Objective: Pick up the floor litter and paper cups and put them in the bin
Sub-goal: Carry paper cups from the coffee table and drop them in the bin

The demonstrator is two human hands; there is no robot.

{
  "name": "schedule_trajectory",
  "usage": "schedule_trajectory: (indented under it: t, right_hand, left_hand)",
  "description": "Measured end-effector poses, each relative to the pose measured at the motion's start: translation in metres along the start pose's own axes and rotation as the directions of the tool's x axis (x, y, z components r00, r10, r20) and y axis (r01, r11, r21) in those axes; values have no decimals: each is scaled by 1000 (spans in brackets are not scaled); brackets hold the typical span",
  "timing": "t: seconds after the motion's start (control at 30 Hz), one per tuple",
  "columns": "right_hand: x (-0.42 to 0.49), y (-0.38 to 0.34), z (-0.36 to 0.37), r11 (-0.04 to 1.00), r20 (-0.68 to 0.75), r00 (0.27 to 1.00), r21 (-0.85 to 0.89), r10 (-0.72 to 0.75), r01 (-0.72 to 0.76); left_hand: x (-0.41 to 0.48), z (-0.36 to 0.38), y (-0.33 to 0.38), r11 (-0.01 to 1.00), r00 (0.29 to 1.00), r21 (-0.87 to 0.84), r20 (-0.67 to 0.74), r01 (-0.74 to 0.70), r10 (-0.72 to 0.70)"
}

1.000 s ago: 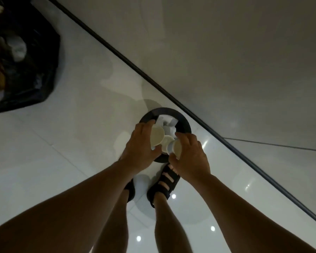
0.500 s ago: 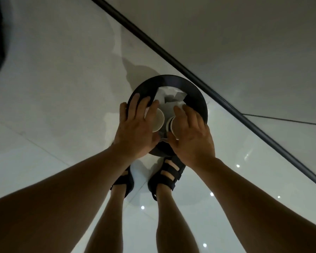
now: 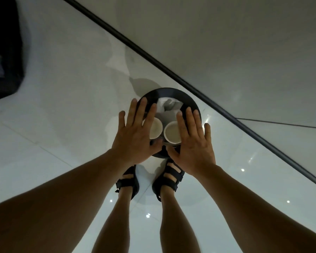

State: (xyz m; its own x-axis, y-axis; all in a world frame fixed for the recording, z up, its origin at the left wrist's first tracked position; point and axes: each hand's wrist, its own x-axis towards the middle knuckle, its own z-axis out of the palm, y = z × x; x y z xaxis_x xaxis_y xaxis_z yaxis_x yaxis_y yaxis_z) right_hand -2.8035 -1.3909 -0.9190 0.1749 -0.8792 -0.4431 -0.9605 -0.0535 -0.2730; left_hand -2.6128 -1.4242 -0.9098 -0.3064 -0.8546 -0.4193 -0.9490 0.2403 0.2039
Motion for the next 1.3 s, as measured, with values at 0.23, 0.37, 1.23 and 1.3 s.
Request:
schedule_trajectory:
  t: [0.23, 0.37, 1.23, 1.3]
  right_hand:
    - [-54, 1, -83, 986, 60, 985, 14, 163, -164]
    - [-103, 1, -138, 949, 74, 947, 20, 313, -315]
    - [-773, -173, -110, -300, 191, -234, 689, 953, -660]
    - [-832, -192, -82, -404, 244, -333, 694, 911, -596]
  left_hand:
    - [-32, -96, 29, 999, 999, -23, 8, -39, 40]
    - [-54, -153, 58, 989, 989, -32, 27, -146, 147]
    - [-481, -243, 438, 219, 284, 193, 434, -956, 855]
    - [-546, -215, 469, 115, 181, 167, 463, -979, 868]
